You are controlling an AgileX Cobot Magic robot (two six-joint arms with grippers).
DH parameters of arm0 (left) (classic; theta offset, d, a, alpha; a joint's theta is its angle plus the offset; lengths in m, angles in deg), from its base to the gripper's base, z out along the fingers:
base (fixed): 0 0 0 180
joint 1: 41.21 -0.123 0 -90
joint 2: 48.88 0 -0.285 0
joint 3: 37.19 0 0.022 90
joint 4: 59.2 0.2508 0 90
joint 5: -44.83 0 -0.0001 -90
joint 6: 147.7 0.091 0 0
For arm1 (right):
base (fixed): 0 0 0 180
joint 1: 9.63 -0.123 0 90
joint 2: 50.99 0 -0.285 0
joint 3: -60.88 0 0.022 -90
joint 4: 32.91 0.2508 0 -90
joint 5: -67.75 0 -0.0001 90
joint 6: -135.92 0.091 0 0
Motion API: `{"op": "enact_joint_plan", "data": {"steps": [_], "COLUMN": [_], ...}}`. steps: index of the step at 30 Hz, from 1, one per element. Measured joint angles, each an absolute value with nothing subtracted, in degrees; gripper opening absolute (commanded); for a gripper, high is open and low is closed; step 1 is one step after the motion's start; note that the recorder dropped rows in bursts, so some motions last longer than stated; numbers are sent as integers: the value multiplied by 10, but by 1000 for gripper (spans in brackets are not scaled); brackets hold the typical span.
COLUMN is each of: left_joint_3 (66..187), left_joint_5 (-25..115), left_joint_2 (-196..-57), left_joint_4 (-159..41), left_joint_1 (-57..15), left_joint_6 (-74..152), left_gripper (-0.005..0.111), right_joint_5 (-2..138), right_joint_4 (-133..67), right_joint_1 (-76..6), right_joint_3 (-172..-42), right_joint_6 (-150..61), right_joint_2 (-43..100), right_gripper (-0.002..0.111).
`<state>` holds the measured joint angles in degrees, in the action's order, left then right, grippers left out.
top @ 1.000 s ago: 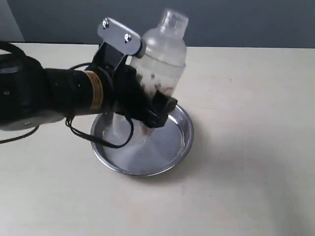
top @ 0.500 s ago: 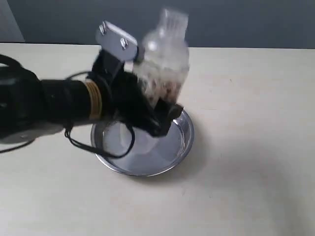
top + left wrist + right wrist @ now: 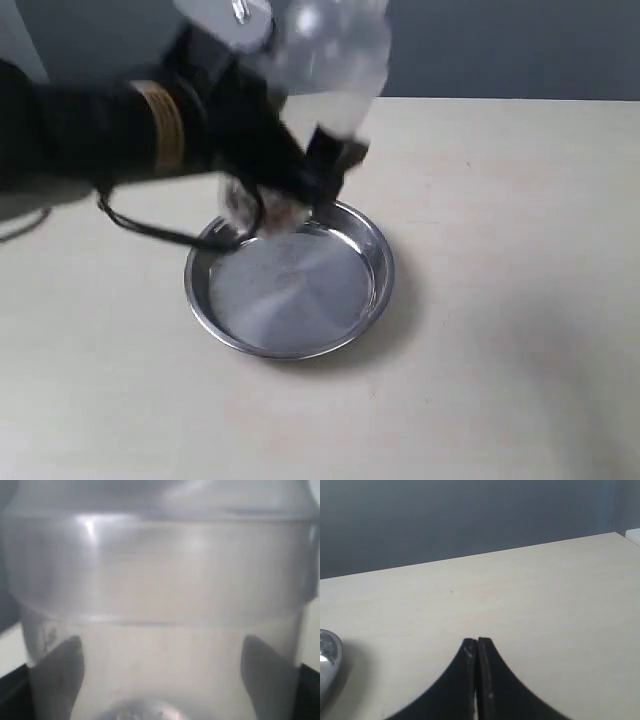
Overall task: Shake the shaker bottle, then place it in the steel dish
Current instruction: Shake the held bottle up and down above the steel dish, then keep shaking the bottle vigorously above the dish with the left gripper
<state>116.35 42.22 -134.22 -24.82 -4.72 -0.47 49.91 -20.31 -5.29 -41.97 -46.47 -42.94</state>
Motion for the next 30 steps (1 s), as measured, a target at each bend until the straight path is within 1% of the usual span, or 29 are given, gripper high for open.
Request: {"op": "enact_joint_plan", "data": {"steps": [2,4,6,8,11,14,15,17,20,23,25,28,30], "left_joint_3": [1164,1136,1112,1110,1152,1143,1129,1110,1121,1138,1120,1089,1092], "left_joint_5": [372,350,388,424,395,347,345,388,406,343,312,354,360], "left_joint_2": [-1324,-1351,-1390,-1397,-1343,-1342,-1361,-1394,-1374,-1330,-1346,-1394,-1378], "left_joint_4": [-268,-288,-302,-298,-284,-284,-288,-294,-283,-284,-292,-301,-297], "left_joint_1": [-50,-52,-52,-52,-52,-52,-52,-52,-52,-57,-57,-58,-61], "left_joint_6": [-4,-2,-2,-2,0,1,1,-2,3,8,9,4,13], "left_gripper": [0,0,0,0,0,0,0,0,0,0,0,0,0], "right_joint_5": [499,499,499,499,498,498,498,498,498,498,498,498,498], "right_joint_4": [-203,-203,-203,-203,-203,-203,-203,-203,-203,-203,-203,-203,-203], "right_joint_1": [-53,-53,-53,-53,-53,-53,-53,-53,-53,-53,-53,-53,-53], "right_joint_3": [-420,-420,-420,-420,-420,-420,-420,-420,-420,-420,-420,-420,-420], "right_joint_6": [-465,-465,-465,-465,-465,-465,-465,-465,-465,-465,-465,-465,-465], "right_joint_2": [-429,-429,-429,-429,-429,-429,-429,-429,-429,-429,-429,-429,-429], "right_gripper": [-1,-1,-1,-1,-1,-1,-1,-1,-1,-1,-1,-1,-1]}}
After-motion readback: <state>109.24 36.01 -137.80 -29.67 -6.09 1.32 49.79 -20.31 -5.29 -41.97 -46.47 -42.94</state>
